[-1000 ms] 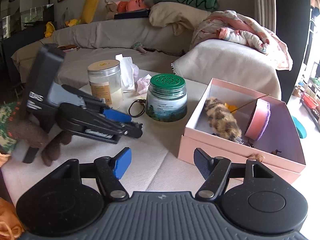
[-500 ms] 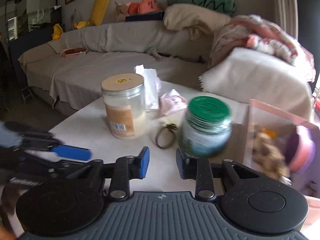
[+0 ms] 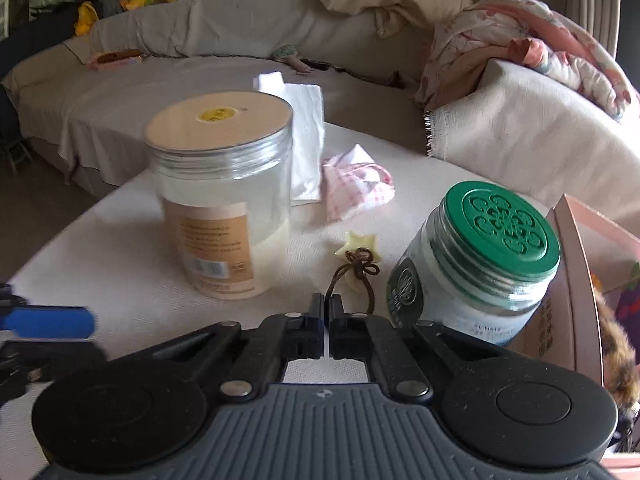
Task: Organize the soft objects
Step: 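Reach the left gripper to the brown hair tie with star charm and grasp it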
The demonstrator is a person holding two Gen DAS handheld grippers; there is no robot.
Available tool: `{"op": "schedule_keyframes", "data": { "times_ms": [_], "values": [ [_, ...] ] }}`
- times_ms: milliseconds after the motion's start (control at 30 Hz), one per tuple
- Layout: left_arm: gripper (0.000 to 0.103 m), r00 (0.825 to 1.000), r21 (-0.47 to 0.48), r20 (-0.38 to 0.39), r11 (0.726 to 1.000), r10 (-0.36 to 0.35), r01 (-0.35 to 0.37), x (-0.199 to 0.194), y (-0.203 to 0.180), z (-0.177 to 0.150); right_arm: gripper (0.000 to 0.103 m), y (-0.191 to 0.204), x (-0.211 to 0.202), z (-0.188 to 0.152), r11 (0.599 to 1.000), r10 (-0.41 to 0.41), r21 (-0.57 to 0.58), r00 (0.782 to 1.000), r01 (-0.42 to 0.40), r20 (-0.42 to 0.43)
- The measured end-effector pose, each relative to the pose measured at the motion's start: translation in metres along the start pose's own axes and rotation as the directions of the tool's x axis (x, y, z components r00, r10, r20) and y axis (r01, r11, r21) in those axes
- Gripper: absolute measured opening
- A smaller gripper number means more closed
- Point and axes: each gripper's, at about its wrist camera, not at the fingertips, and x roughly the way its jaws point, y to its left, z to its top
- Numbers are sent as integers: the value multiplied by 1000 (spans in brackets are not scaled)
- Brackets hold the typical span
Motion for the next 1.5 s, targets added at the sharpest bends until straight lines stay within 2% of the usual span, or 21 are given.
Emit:
{"op": "schedule_keyframes", "data": {
  "times_ms": [133, 233, 300, 333, 367, 433, 467, 633, 767, 833, 900, 1033, 1333, 1433, 1500],
  "values": [
    [39, 1000, -12, 11, 1000, 1, -1, 0, 1, 1, 2, 8, -31, -10, 991, 132, -10, 991, -132, 12],
    [39, 1000, -5, 7, 1000, 8, -8, 3, 0, 3, 2, 21, -53, -23, 963, 265, -50, 964, -265, 3],
    [39, 1000, 3, 4, 1000, 10, -10, 1, -3, 3, 10, 27, -64, -31, 946, 313, -84, 950, -313, -17],
    [39, 1000, 10, 3, 1000, 10, -10, 1, -5, 4, 23, 29, -69, -35, 944, 314, -99, 949, -314, -18],
    [39, 1000, 18, 2, 1000, 10, -10, 0, -7, 4, 43, 28, -76, -39, 945, 309, -110, 951, -308, -10],
    [39, 1000, 32, -3, 999, 10, -10, 1, -11, 6, 65, 21, -91, -50, 953, 284, -118, 958, -279, 29],
    [39, 1000, 38, -5, 999, 9, -9, 3, -13, 7, 67, 17, -98, -55, 960, 260, -122, 964, -252, 50],
    [39, 999, 83, -26, 996, 33, -31, 21, -33, 14, 68, -7, -114, -85, 991, 114, -81, 993, -110, 45],
    [39, 997, 138, -34, 988, 73, -68, 39, -51, 16, 68, -26, -117, -111, 999, 38, -9, 999, -37, 23],
    [39, 995, 172, -49, 983, 81, -72, 47, -58, 14, 69, -31, -117, -124, 999, 34, 24, 999, -34, 9],
    [39, 993, 196, -71, 977, 99, -83, 54, -63, 12, 74, -39, -121, -134, 997, 44, 63, 999, -46, 24],
    [39, 984, 243, -70, 959, 164, -143, 62, -68, 8, 78, -40, -121, -139, 997, 46, 65, 998, -48, 36],
    [39, 986, 302, -30, 942, 162, -146, 62, -68, 0, 89, -36, -118, -137, 997, 54, 45, 998, -55, 32],
    [31, 989, 335, -29, 934, 144, -126, 55, -68, -6, 89, -36, -118, -136, 998, 53, 45, 998, -54, 29],
    [24, 992, 315, -28, 943, 123, -109, 50, -62, -8, 90, -36, -116, -134, 998, 53, 45, 998, -54, 24]
  ]
}}
